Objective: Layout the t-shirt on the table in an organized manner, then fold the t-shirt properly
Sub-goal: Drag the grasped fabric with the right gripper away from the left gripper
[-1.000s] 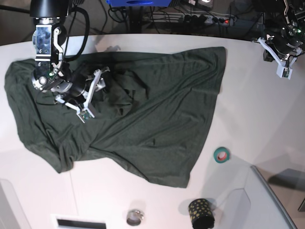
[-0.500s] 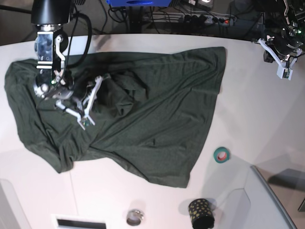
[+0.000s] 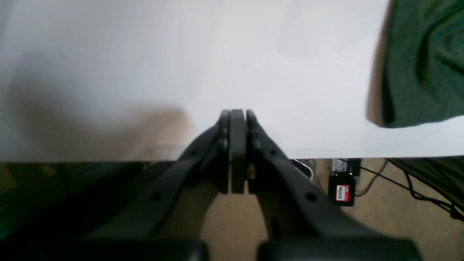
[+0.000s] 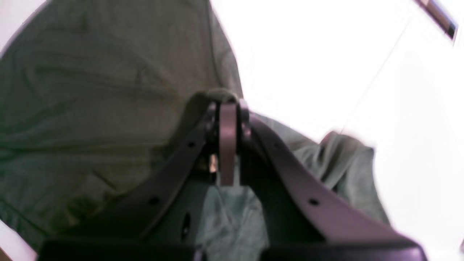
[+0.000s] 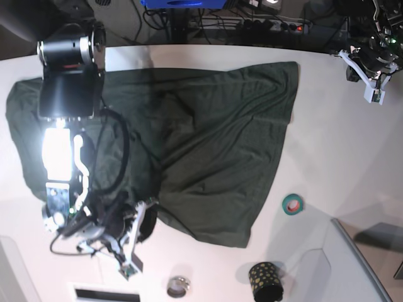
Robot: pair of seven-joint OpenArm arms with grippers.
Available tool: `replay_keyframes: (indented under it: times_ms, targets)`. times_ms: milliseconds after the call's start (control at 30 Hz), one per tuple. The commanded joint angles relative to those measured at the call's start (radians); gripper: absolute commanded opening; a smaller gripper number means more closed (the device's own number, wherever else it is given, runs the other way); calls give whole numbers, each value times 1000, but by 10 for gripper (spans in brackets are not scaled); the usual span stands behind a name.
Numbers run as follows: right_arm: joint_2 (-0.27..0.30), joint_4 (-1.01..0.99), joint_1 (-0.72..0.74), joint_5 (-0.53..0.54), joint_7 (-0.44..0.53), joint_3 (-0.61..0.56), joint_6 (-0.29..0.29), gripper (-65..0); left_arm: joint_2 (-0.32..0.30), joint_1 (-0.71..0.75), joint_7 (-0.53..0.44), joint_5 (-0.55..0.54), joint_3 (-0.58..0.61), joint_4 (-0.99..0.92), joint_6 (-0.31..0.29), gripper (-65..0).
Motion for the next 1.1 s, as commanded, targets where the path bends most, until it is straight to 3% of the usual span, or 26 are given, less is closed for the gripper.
replay_keyframes:
  times_ms: [0, 300, 467, 633, 833, 1067]
  targets:
    - [-8, 17, 51, 15, 25, 3, 1, -642, -14, 3, -13, -4, -8, 16, 0, -650]
    - [14, 46, 196, 15, 25, 3, 1, -642, -14, 6, -13, -4, -8, 16, 0, -650]
    - [17, 187, 198, 15, 13, -3, 1, -642, -14, 3, -13, -4, -8, 16, 0, -650]
    - [1, 259, 104, 18, -73, -4, 4, -642, -14, -3, -13, -4, -8, 15, 0, -650]
    - [-39, 251, -58, 18, 5, -33, 6, -642, -14, -26, -10, -4, 17, 6, 0, -650]
    - [-46, 63, -75, 18, 94, -129, 3, -642, -14, -38, -13, -4, 92, -24, 0, -650]
